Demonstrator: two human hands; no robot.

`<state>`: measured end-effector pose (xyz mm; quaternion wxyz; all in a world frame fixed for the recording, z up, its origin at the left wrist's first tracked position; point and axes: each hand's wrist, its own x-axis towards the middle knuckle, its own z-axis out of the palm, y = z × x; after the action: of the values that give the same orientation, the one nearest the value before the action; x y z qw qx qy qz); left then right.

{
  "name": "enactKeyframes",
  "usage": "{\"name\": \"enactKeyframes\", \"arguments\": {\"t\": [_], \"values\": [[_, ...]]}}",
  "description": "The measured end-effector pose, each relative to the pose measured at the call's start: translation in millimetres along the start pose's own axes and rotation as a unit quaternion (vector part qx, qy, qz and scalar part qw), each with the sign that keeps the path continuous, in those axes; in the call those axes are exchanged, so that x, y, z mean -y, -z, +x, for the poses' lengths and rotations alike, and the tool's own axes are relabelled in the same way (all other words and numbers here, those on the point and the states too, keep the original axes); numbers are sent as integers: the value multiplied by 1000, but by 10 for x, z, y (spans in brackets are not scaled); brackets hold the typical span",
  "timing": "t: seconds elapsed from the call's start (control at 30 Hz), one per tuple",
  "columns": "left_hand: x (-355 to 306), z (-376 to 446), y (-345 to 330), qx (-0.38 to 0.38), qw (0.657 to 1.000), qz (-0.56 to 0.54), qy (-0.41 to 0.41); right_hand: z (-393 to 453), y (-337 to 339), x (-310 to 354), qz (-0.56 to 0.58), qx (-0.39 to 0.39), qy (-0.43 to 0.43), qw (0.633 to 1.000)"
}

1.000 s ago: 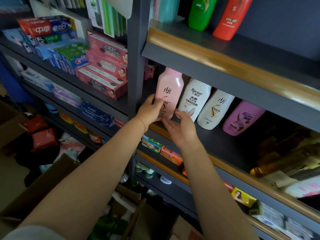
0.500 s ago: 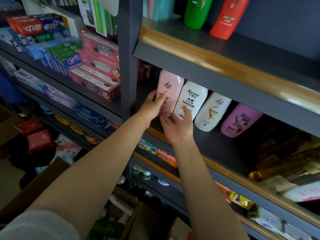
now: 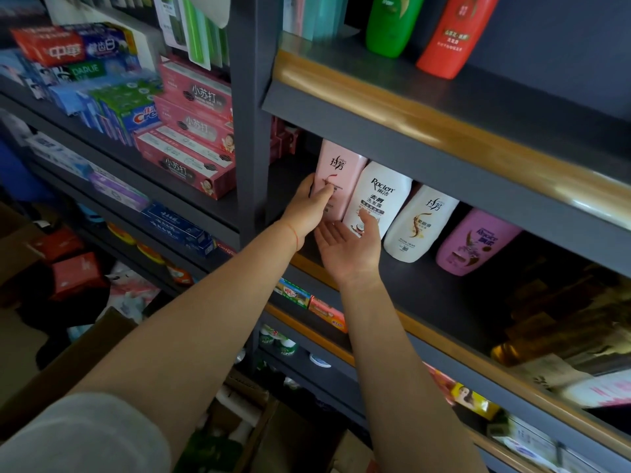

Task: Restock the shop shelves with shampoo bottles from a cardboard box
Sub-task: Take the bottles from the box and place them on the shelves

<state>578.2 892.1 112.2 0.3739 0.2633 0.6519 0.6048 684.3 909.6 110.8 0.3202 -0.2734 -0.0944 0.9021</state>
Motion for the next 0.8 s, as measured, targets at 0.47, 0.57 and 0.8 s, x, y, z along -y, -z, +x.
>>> {"name": "enactKeyframes", "arguments": {"t": [0.47, 0.57, 0.8], "values": [[436, -1211, 492, -141, 985, -54, -89, -537, 123, -381, -197, 52, 4, 979], [1168, -1651, 1043, -252, 967, -29, 18, -494, 384, -939, -268, 44, -65, 960], [2929, -2791, 2205, -374, 847, 279, 254, -259, 1562, -2709, -474, -34, -332, 815]]}}
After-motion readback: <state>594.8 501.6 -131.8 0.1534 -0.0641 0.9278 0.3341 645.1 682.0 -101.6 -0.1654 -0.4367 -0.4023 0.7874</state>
